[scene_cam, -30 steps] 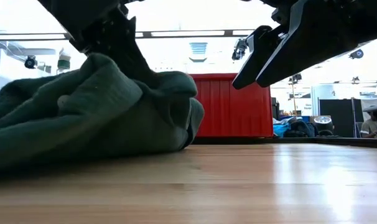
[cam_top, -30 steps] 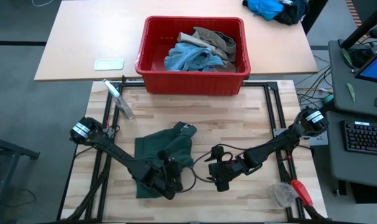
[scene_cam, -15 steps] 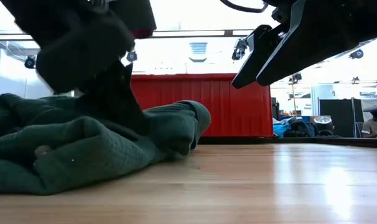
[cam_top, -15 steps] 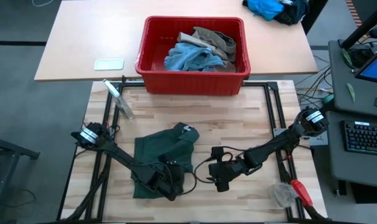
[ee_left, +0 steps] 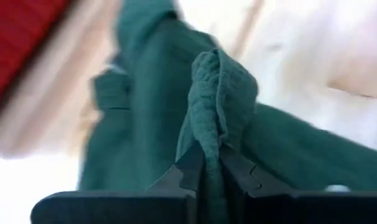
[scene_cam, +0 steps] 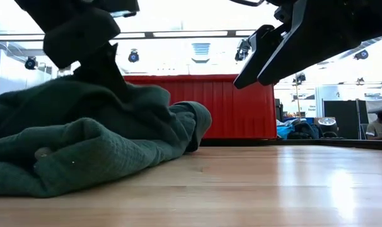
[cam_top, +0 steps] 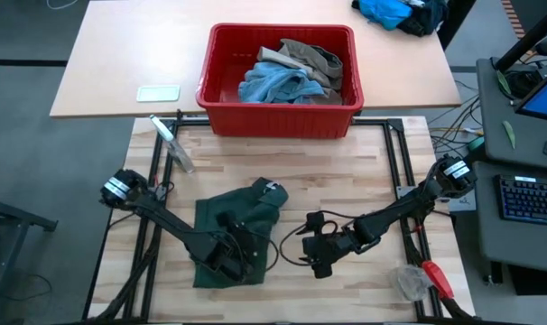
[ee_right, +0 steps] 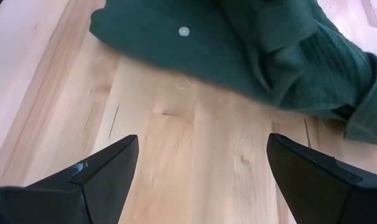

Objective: Fold Laundry from Bin
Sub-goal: Fold the green polo shirt

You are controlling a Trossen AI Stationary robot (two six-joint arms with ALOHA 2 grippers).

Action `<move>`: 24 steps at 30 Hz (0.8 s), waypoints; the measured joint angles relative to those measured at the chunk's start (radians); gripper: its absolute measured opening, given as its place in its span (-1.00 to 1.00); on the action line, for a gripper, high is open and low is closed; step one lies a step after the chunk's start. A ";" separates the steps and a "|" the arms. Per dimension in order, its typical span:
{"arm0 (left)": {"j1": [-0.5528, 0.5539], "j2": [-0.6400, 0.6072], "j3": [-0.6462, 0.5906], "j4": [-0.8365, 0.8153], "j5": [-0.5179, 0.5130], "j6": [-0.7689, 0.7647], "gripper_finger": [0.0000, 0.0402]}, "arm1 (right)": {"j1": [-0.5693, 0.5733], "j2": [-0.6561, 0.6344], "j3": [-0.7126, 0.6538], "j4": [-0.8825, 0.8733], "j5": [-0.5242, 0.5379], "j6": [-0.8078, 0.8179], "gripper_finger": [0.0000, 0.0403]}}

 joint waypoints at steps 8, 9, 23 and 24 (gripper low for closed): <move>0.002 -0.045 0.000 -0.253 -0.072 -0.132 -0.94 | 0.000 0.000 0.000 0.030 0.000 0.000 0.70; 0.003 -0.047 0.000 -0.287 -0.084 -0.161 -0.93 | -0.001 0.000 0.000 0.037 0.000 -0.001 0.70; 0.007 -0.049 -0.008 -0.770 -0.047 -0.841 -0.80 | -0.009 0.000 0.000 0.089 -0.002 -0.008 0.70; 0.007 -0.049 -0.011 -0.774 -0.039 -0.848 -0.78 | -0.009 0.000 0.000 0.096 -0.002 -0.008 0.70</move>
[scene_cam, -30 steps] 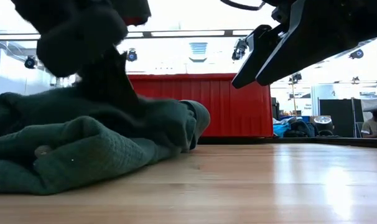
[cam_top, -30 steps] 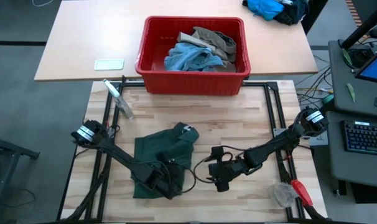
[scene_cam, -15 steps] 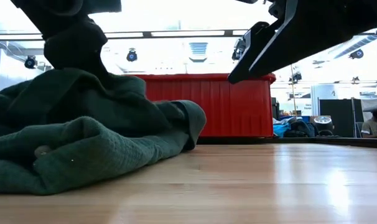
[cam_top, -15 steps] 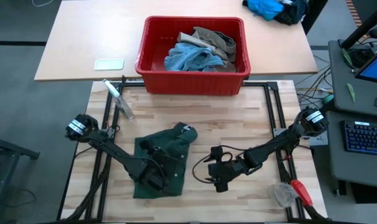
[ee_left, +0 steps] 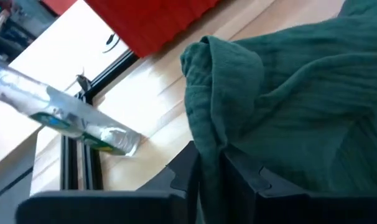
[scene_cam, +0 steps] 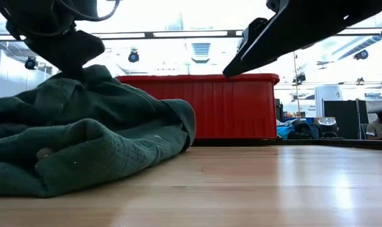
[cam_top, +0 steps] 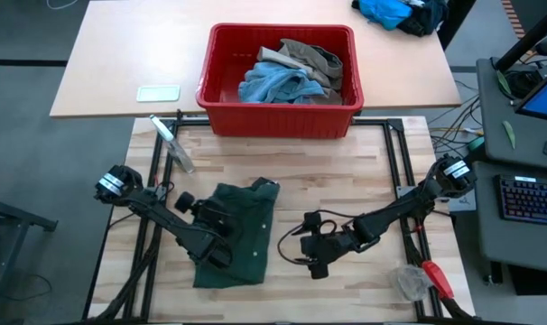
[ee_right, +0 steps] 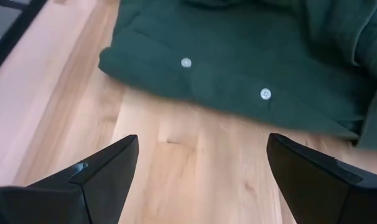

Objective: Fold Laundry from Bin
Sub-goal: Fold the green polo shirt

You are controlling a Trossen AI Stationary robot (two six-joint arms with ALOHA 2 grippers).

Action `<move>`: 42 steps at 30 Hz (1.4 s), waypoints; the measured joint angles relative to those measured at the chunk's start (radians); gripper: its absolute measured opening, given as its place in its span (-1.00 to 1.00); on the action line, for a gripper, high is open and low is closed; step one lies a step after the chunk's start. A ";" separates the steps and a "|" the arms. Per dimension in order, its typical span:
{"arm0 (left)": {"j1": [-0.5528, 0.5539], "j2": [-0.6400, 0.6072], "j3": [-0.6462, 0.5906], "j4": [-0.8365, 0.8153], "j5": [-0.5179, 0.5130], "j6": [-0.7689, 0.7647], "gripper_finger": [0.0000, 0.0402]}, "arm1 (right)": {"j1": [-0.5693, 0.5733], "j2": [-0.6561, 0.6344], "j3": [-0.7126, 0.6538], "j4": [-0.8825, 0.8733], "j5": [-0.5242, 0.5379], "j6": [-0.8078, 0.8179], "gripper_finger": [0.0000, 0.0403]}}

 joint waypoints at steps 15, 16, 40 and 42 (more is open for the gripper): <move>0.001 -0.008 -0.048 -0.018 0.108 0.151 -0.14 | -0.026 0.107 0.002 0.317 -0.009 -0.066 0.70; -0.003 -0.009 -0.044 -0.017 0.117 0.179 -0.11 | -0.030 0.125 0.007 0.336 -0.009 -0.068 0.70; -0.394 -0.004 -0.037 0.531 0.241 0.233 -0.05 | -0.061 0.622 0.533 0.073 -0.215 -0.091 0.62; -0.398 0.014 -0.038 0.530 0.201 0.212 -0.05 | -0.061 0.631 0.556 0.038 -0.216 -0.088 0.55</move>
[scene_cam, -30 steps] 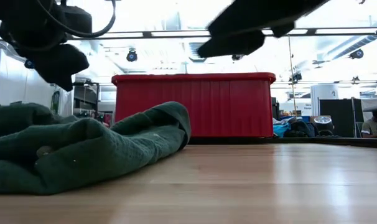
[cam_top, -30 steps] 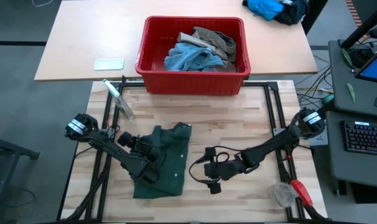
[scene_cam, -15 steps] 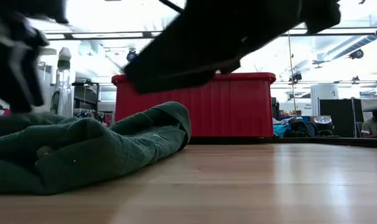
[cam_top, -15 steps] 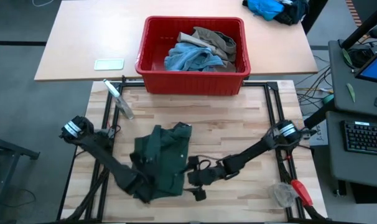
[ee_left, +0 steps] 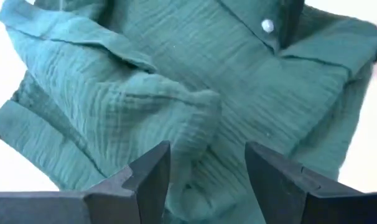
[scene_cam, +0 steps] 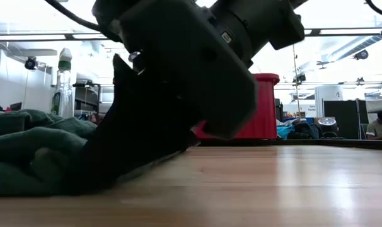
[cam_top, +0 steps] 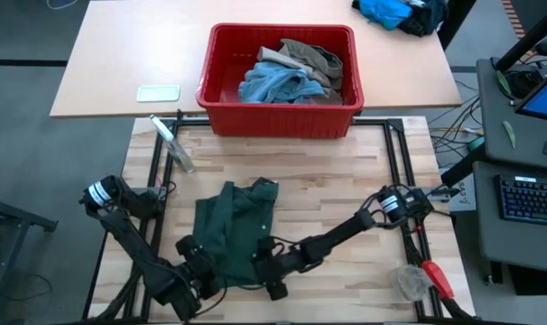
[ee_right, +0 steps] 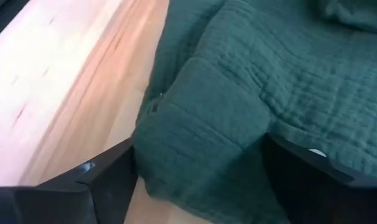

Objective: Fold Laundry from Bin
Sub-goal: Fold the green polo shirt

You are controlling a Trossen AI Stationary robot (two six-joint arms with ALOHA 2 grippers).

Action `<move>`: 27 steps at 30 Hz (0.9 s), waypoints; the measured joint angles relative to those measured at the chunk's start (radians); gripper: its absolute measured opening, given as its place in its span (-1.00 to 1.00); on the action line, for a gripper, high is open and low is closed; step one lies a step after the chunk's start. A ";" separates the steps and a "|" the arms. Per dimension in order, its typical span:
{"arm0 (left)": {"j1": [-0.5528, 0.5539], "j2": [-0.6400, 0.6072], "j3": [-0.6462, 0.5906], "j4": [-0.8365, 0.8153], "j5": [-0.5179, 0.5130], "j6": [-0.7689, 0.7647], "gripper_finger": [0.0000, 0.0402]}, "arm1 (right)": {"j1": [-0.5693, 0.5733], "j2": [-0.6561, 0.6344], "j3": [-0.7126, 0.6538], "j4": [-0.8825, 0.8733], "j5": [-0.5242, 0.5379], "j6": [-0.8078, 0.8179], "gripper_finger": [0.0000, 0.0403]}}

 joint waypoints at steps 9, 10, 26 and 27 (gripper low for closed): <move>0.003 0.091 -0.006 -0.086 0.077 -0.209 -0.05 | 0.000 -0.029 0.002 -0.074 0.006 0.000 0.04; 0.003 0.102 -0.007 -0.085 0.063 -0.210 -0.05 | 0.000 -0.030 0.001 -0.074 0.006 0.000 -0.01; 0.004 0.228 -0.003 -0.089 -0.076 -0.228 -0.62 | 0.002 -0.049 0.003 -0.185 0.009 0.045 -0.78; 0.003 0.227 -0.003 -0.093 -0.077 -0.229 -0.75 | 0.003 -0.054 0.003 -0.205 0.010 0.051 -0.81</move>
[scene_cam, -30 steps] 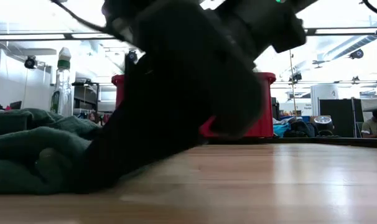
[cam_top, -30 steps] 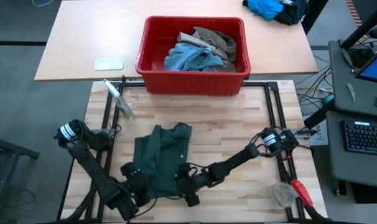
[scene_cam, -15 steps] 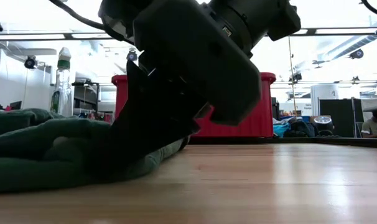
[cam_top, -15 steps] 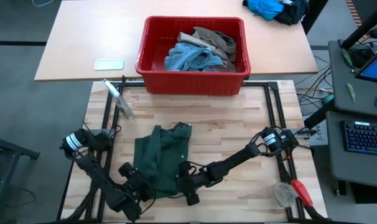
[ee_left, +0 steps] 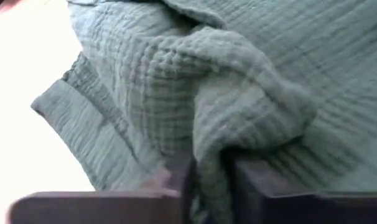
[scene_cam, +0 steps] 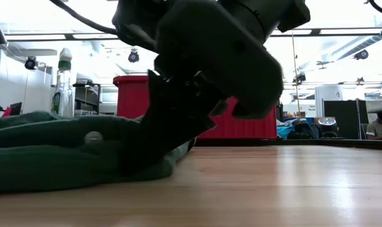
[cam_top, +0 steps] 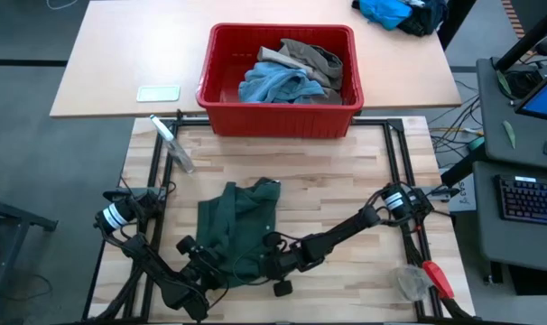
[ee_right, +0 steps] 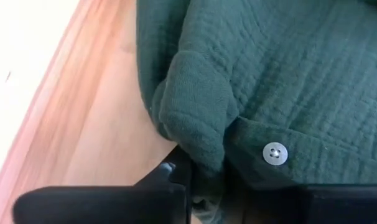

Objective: Fold Laundry from Bin
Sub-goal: Fold the green polo shirt

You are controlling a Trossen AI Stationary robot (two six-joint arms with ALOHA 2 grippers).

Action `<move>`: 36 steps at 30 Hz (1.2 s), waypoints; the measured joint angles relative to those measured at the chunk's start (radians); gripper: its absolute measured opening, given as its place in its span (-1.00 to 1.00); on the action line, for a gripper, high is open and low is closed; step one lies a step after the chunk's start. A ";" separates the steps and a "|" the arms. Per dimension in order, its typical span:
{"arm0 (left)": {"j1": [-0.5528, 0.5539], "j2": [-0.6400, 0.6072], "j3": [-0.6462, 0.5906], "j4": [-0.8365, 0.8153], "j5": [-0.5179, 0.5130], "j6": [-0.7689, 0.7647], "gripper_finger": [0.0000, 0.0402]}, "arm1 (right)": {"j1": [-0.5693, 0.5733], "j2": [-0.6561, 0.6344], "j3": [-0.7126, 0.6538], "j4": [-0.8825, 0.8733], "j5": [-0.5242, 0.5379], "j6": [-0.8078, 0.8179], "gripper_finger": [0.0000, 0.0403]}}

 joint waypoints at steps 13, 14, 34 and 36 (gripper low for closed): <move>-0.032 -0.033 0.135 -0.076 -0.002 0.010 -0.98 | 0.035 -0.062 -0.003 -0.193 0.224 0.162 -0.88; -0.034 -0.033 0.149 -0.083 -0.002 0.008 -0.98 | 0.035 -0.065 -0.003 -0.189 0.226 0.180 -0.88; -0.121 0.030 0.215 0.329 -0.076 0.518 -0.99 | 0.041 -0.063 -0.003 -0.182 0.228 0.475 -0.07; -0.119 0.048 0.216 0.323 -0.051 0.488 -0.99 | 0.043 -0.063 -0.003 -0.184 0.218 0.476 0.02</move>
